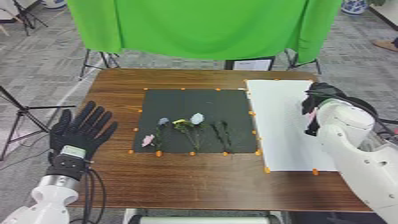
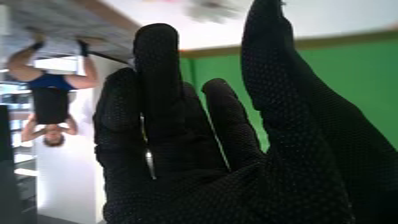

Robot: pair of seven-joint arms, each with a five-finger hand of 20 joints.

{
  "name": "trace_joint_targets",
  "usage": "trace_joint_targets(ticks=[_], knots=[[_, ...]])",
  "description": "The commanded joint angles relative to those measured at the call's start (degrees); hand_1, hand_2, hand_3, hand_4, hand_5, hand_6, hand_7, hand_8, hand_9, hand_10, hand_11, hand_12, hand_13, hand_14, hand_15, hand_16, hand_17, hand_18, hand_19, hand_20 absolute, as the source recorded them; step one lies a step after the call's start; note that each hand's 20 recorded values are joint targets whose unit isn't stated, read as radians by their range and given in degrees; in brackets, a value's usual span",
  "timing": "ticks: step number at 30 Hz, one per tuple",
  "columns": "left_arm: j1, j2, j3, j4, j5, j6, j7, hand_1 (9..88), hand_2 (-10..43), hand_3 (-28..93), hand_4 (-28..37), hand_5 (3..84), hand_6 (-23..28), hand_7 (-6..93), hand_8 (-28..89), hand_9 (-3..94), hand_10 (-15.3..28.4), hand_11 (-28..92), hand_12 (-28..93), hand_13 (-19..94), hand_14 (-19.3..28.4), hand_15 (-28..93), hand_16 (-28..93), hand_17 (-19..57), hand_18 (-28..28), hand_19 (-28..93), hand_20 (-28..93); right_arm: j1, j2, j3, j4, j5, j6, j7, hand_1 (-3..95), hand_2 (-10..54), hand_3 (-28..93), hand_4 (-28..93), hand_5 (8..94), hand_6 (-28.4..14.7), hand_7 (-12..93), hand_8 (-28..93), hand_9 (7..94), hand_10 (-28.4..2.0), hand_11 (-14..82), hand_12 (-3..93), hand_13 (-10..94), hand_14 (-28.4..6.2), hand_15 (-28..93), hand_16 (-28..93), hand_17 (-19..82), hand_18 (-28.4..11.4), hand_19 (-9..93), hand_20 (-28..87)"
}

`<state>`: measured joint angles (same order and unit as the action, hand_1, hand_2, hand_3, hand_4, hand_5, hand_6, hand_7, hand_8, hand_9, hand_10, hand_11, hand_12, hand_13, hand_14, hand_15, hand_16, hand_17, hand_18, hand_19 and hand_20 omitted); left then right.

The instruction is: Arrange flowers

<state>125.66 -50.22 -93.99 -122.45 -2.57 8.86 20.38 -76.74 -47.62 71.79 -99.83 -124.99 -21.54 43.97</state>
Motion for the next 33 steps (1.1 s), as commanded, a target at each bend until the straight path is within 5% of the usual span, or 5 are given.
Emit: trace_joint_targets(ticks=[1, 3, 8, 25, 33], knots=[[0.77, -0.58, -0.42, -0.58, -0.28, -0.49, -1.3, 29.2, 11.4, 71, -28.3, 39.5, 10.1, 16.9, -9, 31.3, 16.5, 22, 12, 23, 16.2, 34, -6, -6.7, 14.9, 33, 7, 1.7, 0.88, 1.24, 3.5, 4.31, -6.0, 2.03, 51.1, -9.5, 77, -28, 37.9, -9.5, 9, -10, 35.9, -15.7, 9.7, 9.2, 59, -12.2, 52, 26, 32, -24.5, 81, 37], [0.79, -0.59, -0.36, -0.7, -0.2, -0.57, -1.28, 28.8, 11.6, 70, -28.3, 39.5, 10.0, 16.8, -9, 31.3, 16.6, 22, 12, 23, 16.2, 34, -6, -6.8, 14.9, 33, 7, 1.63, 0.66, 0.81, 5.15, 3.77, -7.7, 0.11, 51.9, -9.5, 75, -28, 38.1, -10.2, 9, -10, 37.3, -16.1, 9.8, 9.3, 59, -12.0, 52, 26, 32, -24.4, 81, 37], [-0.69, 0.83, 2.15, -1.73, 1.17, 3.91, 5.43, 28.6, 12.3, 71, -28.3, 40.7, 9.7, 17.9, -9, 33.0, 16.4, 22, 12, 24, 15.9, 34, -6, -6.5, 15.3, 33, 7, 2.44, -1.1, 1.81, 7.67, 9.84, -15.64, 1.96, 58.0, -9.5, 69, -28, 36.3, -10.9, 8, -10, 37.5, -15.1, 9.6, 9.0, 59, -9.6, 47, 31, 31, -23.9, 80, 37], [-0.46, 0.64, 1.81, -1.97, -0.2, 4.29, 3.12, 28.4, 13.3, 71, -28.3, 41.9, 10.0, 18.4, -10, 34.1, 16.6, 24, 11, 25, 15.9, 35, -7, -6.2, 15.2, 34, 8, -4.44, -0.81, 1.56, 5.8, 6.37, 1.7, 0.42, 60.9, -4.1, 64, -28, 75.4, 1.6, 22, 1, 84.2, -7.8, 7.8, 31.9, 73, -7.3, 35, 39, 34, -21.6, 79, 42], [-0.46, 0.14, 1.49, -1.83, -0.15, 4.06, 2.23, 28.5, 13.6, 71, -28.3, 41.9, 10.1, 18.3, -10, 34.1, 16.8, 24, 11, 25, 16.0, 35, -7, -6.4, 15.3, 34, 7, -8.47, 1.63, 2.83, -4.31, 0.39, 12.91, 0.87, 60.0, -6.1, 67, -28, 77.4, 1.3, 23, 3, 86.5, -7.8, 7.4, 33.5, 74, -6.9, 34, 40, 35, -21.9, 80, 42]])
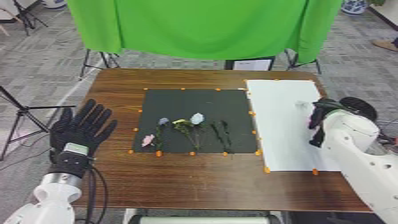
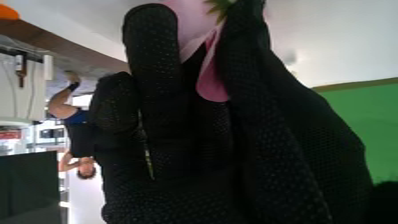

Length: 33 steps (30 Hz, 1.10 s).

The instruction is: Arrange flowers

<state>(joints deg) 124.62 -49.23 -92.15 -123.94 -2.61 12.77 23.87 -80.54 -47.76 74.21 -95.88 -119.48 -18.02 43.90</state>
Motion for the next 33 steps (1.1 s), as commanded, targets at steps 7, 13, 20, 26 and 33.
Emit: trace_joint_targets(ticks=[7, 13, 20, 26, 33], knots=[[1.09, -1.09, -1.07, -0.37, 0.22, 0.08, -1.79, 28.5, 13.7, 71, -28.3, 41.8, 10.0, 18.2, -10, 34.0, 16.8, 24, 11, 25, 16.1, 36, -7, -6.5, 15.2, 34, 7, -1.84, -2.09, -2.42, -13.56, -5.12, 12.21, -8.98, 59.5, -6.9, 69, -28, 78.4, 0.9, 22, 3, 87.2, -7.8, 6.9, 34.2, 75, -6.8, 34, 41, 36, -21.8, 81, 42], [0.52, -1.22, -0.81, -0.08, 0.54, 0.14, -2.67, 28.4, 13.7, 71, -28.3, 41.7, 10.0, 18.0, -10, 33.9, 16.9, 23, 11, 25, 16.1, 36, -7, -6.5, 15.2, 35, 7, 5.92, -7.59, -13.03, -11.71, -7.59, 8.67, -17.77, 59.9, -6.9, 68, -28, 78.4, 1.1, 22, 3, 87.1, -7.7, 6.6, 34.4, 75, -6.6, 34, 41, 35, -21.4, 81, 42], [0.28, -1.52, -0.87, 0.41, 1.13, -0.57, -4.96, 28.4, 13.8, 71, -28.3, 41.5, 10.1, 17.7, -9, 33.7, 16.8, 23, 11, 25, 16.2, 36, -7, -6.6, 15.3, 35, 7, 11.28, -12.42, -22.29, -9.16, -11.19, 4.82, -17.87, 59.5, -7.1, 69, -28, 78.1, 1.3, 22, 2, 87.0, -7.6, 6.1, 34.1, 74, -6.7, 34, 42, 35, -21.6, 81, 42], [0.35, -1.52, -1.11, 0.67, 1.39, -1.32, -5.53, 28.3, 13.8, 71, -28.3, 41.3, 10.0, 17.5, -9, 33.5, 16.9, 23, 11, 25, 16.2, 35, -7, -6.7, 15.2, 35, 7, 11.54, -13.92, -24.39, -7.59, -12.82, 1.39, -18.46, 59.7, -7.4, 69, -28, 78.3, 1.1, 21, 1, 86.7, -7.5, 5.3, 33.6, 74, -6.8, 34, 42, 35, -22.1, 81, 42], [-0.14, -1.81, -0.83, 1.34, 0.2, -2.19, -6.32, 28.2, 13.7, 71, -28.3, 41.0, 10.0, 17.3, -9, 33.3, 16.8, 23, 11, 25, 16.1, 35, -7, -6.8, 15.3, 35, 7, 12.17, -14.71, -24.96, -5.32, -11.29, 0.78, -17.3, 59.7, -8.3, 69, -28, 77.1, 0.3, 18, 0, 84.5, -7.5, 4.2, 32.3, 74, -6.8, 34, 43, 34, -22.5, 80, 42]])
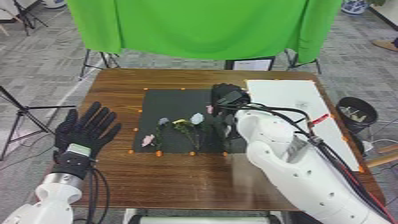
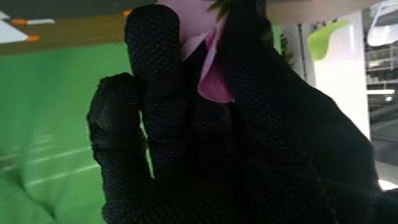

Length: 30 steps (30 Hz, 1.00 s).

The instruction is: Arrange flowers

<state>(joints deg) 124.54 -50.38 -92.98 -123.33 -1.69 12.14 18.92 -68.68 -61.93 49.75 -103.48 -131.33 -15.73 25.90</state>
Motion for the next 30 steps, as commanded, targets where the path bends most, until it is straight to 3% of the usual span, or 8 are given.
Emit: trace_joint_targets(ticks=[1, 3, 8, 14, 18, 20, 24, 30], knots=[[-0.14, -0.79, -0.13, 1.07, -0.97, -2.43, -1.82, 28.3, 13.7, 71, -28.3, 41.0, 10.0, 17.2, -9, 33.2, 16.8, 23, 11, 25, 16.2, 35, -7, -6.8, 15.3, 35, 7, 0.46, -0.46, -0.59, 2.54, 0.57, -1.36, 0.9, 59.7, -8.3, 69, -28, 76.7, 0.1, 17, 0, 84.2, -7.6, 4.2, 32.0, 74, -6.9, 34, 43, 34, -22.5, 80, 42], [-0.06, -0.88, -0.19, 0.93, -1.69, -1.77, -1.27, 28.2, 13.7, 71, -28.3, 40.9, 10.0, 17.1, -9, 32.8, 16.8, 22, 11, 24, 16.2, 35, -7, -6.8, 15.2, 35, 7, 0.54, -0.34, -0.71, 2.9, -0.34, -1.16, 0.82, 59.4, -7.9, 68, -28, 76.2, -0.2, 17, 0, 83.7, -7.9, 4.1, 31.8, 74, -6.9, 35, 43, 34, -22.5, 80, 42], [0.31, -0.98, -0.39, 1.0, -1.55, -2.26, -1.24, 28.1, 13.7, 71, -28.3, 40.8, 10.0, 16.8, -9, 32.8, 16.8, 22, 11, 24, 16.3, 35, -7, -6.9, 15.3, 35, 7, 0.09, -0.22, -0.03, 2.35, 1.29, -1.28, 1.31, 57.9, -9.1, 69, -28, 73.1, -0.5, 17, -1, 80.4, -9.0, 6.4, 29.4, 72, -7.1, 37, 42, 34, -22.7, 79, 42], [0.5, -1.35, -0.52, 0.79, -1.35, -2.84, -1.52, 28.9, 12.9, 70, -28.3, 40.5, 10.0, 16.8, -9, 34.2, 16.8, 23, 12, 25, 16.2, 35, -7, -6.9, 15.3, 35, 7, -0.66, -0.84, 1.94, 1.22, 0.79, -7.32, 0.06, 49.1, -9.5, 75, -28, 68.1, -0.6, 17, -5, 72.2, -11.7, 15.5, 18.0, 70, -9.1, 44, 36, 33, -22.9, 79, 41], [0.47, -1.39, -0.8, 0.85, -1.29, -3.23, -1.68, 29.4, 12.2, 70, -28.3, 40.4, 9.9, 16.8, -9, 33.6, 16.8, 23, 12, 25, 16.1, 35, -7, -6.9, 15.3, 35, 7, -0.51, -0.71, 2.46, 0.83, 1.13, -10.97, 0.55, 47.4, -9.5, 76, -28, 65.9, -0.3, 18, -12, 68.3, -12.6, 14.0, 16.2, 68, -10.3, 45, 33, 32, -22.9, 77, 41], [0.58, -1.51, -0.94, 1.03, -0.48, -3.46, -1.98, 29.8, 11.7, 70, -28.3, 40.2, 9.3, 17.1, -9, 33.4, 16.8, 23, 12, 25, 16.1, 35, -7, -6.9, 15.2, 35, 7, -0.72, -0.44, 2.94, 0.37, 2.19, -11.87, 1.36, 46.9, -9.5, 77, -28, 64.7, -0.9, 17, -12, 66.5, -13.2, 13.4, 16.1, 67, -10.7, 46, 32, 31, -23.0, 77, 40], [0.82, -1.75, -1.09, 1.0, -0.77, -3.66, -2.2, 30.5, 11.2, 70, -28.3, 40.9, 8.0, 17.7, -9, 33.3, 16.5, 23, 12, 24, 15.9, 35, -7, -6.8, 15.1, 34, 7, -1.37, -0.43, 4.51, -0.69, 3.47, -13.15, 2.47, 45.4, -9.5, 78, -28, 61.9, -1.6, 16, -12, 62.2, -14.3, 12.3, 15.7, 65, -11.6, 48, 26, 30, -23.1, 76, 40], [0.5, -1.8, -0.86, 1.19, -1.09, -4.36, -2.23, 30.3, 11.0, 70, -28.3, 40.5, 8.1, 17.2, -10, 32.8, 16.4, 22, 12, 24, 15.9, 35, -7, -6.8, 15.0, 34, 7, -3.64, 0.8, 10.64, -4.72, 5.65, -10.52, 3.81, 42.9, -9.5, 77, -28, 57.4, -2.8, 16, -12, 57.2, -15.4, 11.0, 15.2, 63, -12.3, 49, 26, 30, -23.3, 76, 40]])
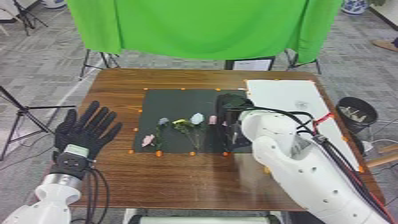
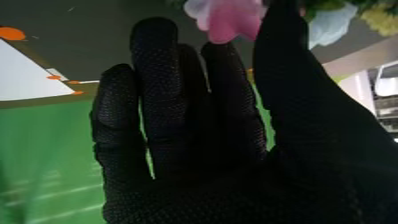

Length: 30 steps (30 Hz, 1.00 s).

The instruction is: Arrange flowers

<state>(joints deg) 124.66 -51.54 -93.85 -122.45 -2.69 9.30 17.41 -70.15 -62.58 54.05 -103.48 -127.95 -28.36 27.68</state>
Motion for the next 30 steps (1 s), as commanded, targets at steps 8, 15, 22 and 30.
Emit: trace_joint_targets(ticks=[8, 15, 22, 30], knots=[[0.6, -0.39, 0.06, 0.35, 0.47, -2.21, -0.53, 32.4, 8.9, 69, -28.0, 40.9, 7.0, 17.8, -10, 32.7, 16.2, 22, 12, 24, 15.8, 34, -6, -6.9, 15.1, 34, 7, 2.46, 4.06, 10.07, 3.25, 3.99, 10.66, 8.7, 39.8, -9.5, 75, -28, 55.5, -3.5, 14, -11, 55.9, -16.0, 10.5, 15.4, 62, -12.9, 50, 25, 29, -23.4, 76, 40], [0.77, 1.0, -0.06, -0.02, 0.31, -2.09, 1.17, 32.2, 9.3, 69, -27.9, 40.8, 7.6, 17.3, -10, 32.8, 16.2, 22, 12, 24, 15.7, 34, -6, -7.0, 15.0, 34, 7, 14.9, 3.23, 7.58, 15.15, 5.11, 3.93, 15.6, 39.2, -9.5, 76, -28, 45.6, -7.0, 12, -10, 43.6, -19.3, 7.4, 14.0, 59, -14.4, 52, 22, 30, -23.6, 77, 38], [0.15, 0.74, 1.31, -0.16, 0.19, -2.07, 1.3, 31.9, 9.9, 69, -28.1, 40.5, 8.6, 16.6, -10, 32.8, 16.3, 22, 12, 24, 15.9, 34, -6, -7.0, 15.0, 34, 7, 20.98, 3.67, 4.92, 26.22, 10.8, -3.54, 16.72, 36.8, -9.5, 75, -28, 35.4, -9.5, 8, -8, 34.0, -21.2, 6.3, 12.7, 53, -16.9, 58, 21, 29, -25.6, 78, 36], [-0.28, 0.73, 2.18, 0.07, -0.15, -2.41, 1.56, 31.6, 10.1, 69, -28.2, 40.3, 8.9, 16.1, -9, 32.7, 16.5, 22, 11, 24, 15.9, 34, -7, -6.9, 14.9, 34, 7, 21.16, 5.24, 1.73, 31.87, 10.22, -8.0, 17.71, 34.5, -9.5, 75, -28, 30.7, -8.7, 8, -8, 28.5, -20.3, 6.2, 12.3, 40, -18.7, 46, 16, 25, -26.7, 77, 36]])
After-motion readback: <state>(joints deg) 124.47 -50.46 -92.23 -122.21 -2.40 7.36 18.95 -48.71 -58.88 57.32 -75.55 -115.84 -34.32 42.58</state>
